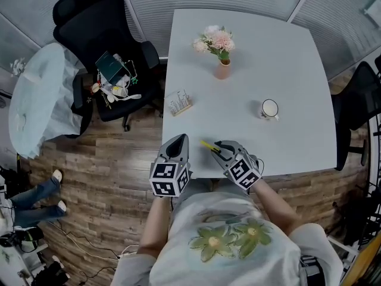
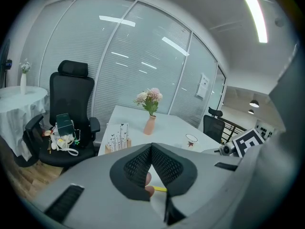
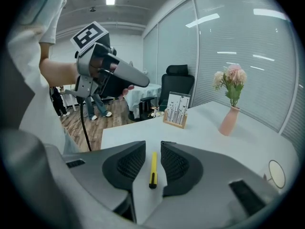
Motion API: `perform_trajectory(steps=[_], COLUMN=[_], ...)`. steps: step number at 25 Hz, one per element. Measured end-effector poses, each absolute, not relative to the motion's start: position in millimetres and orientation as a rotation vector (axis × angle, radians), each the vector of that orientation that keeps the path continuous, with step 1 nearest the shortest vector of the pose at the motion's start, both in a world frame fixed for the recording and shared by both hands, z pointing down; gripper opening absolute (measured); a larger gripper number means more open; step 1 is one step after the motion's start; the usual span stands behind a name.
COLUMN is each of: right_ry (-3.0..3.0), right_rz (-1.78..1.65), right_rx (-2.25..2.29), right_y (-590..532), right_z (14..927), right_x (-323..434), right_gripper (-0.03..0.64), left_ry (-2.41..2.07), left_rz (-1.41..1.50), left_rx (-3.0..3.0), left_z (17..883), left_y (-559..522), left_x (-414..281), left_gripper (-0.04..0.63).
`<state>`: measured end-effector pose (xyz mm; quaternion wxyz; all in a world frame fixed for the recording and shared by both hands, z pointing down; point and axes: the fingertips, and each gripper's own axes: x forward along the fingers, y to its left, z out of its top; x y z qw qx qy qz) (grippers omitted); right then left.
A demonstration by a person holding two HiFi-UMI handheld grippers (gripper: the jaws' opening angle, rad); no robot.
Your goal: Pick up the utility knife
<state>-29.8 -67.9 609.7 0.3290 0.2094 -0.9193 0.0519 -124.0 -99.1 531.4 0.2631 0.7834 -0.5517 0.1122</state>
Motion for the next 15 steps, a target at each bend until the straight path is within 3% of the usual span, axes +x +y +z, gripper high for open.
perform_trajectory(steps=[15], right_ry=[-2.296], right_rz=[0.17], right_rx=[0.522], right_y=[-69.6], right_z=[657.1], right_x=[-26.6], right_gripper=[0.106], left_ry=[-1.445], left_rz=[0.337], left_rx=[2.139], left_z=[540.9], left_y=[-106.4], left_x=[-124.6], left_gripper=[0.005])
